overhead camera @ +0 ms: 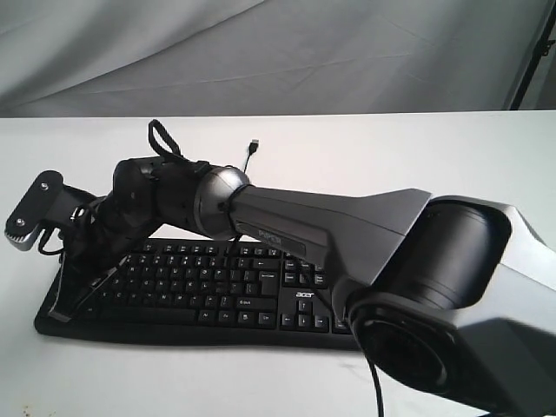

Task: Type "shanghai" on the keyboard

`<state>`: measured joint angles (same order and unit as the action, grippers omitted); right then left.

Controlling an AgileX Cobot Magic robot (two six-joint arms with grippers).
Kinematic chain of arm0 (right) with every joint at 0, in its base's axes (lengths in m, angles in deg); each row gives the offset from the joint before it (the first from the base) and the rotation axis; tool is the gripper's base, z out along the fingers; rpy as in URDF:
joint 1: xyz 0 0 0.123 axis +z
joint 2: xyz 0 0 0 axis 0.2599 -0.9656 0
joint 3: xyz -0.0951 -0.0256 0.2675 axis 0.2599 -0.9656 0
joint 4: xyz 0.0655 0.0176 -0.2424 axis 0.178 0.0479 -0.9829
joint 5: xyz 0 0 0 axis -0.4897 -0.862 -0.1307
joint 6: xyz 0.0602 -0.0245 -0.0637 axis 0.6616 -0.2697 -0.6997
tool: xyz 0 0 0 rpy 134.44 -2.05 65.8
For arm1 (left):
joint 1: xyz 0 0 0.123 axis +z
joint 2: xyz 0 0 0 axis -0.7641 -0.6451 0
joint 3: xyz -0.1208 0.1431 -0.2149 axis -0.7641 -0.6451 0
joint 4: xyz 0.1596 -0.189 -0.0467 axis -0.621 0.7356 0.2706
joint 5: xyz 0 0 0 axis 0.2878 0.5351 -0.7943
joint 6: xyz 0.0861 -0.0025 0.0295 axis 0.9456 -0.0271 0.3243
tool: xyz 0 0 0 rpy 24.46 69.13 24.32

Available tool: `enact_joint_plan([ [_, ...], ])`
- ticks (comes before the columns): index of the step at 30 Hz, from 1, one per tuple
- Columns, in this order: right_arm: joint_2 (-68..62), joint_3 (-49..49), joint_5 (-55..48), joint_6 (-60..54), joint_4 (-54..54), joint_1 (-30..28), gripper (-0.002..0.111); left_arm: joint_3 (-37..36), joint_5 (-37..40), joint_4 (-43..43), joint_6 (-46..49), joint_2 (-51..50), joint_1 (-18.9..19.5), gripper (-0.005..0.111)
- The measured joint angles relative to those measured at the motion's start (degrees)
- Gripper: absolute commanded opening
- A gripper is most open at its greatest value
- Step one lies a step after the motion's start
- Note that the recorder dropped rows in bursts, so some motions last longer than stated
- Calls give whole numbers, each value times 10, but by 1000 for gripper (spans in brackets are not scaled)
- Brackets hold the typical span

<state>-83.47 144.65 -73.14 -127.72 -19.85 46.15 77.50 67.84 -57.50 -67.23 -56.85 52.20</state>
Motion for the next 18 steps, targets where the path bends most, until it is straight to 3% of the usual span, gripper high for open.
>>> enact_joint_plan([
  [10, -18, 1, 9, 1, -5, -2, 0, 0, 0, 0, 0, 0, 0, 0],
  [14, 12, 0, -33, 1, -23, -6, 0, 0, 0, 0, 0, 0, 0, 0],
  [18, 76, -61, -49, 1, -25, -18, 0, 0, 0, 0, 0, 0, 0, 0],
])
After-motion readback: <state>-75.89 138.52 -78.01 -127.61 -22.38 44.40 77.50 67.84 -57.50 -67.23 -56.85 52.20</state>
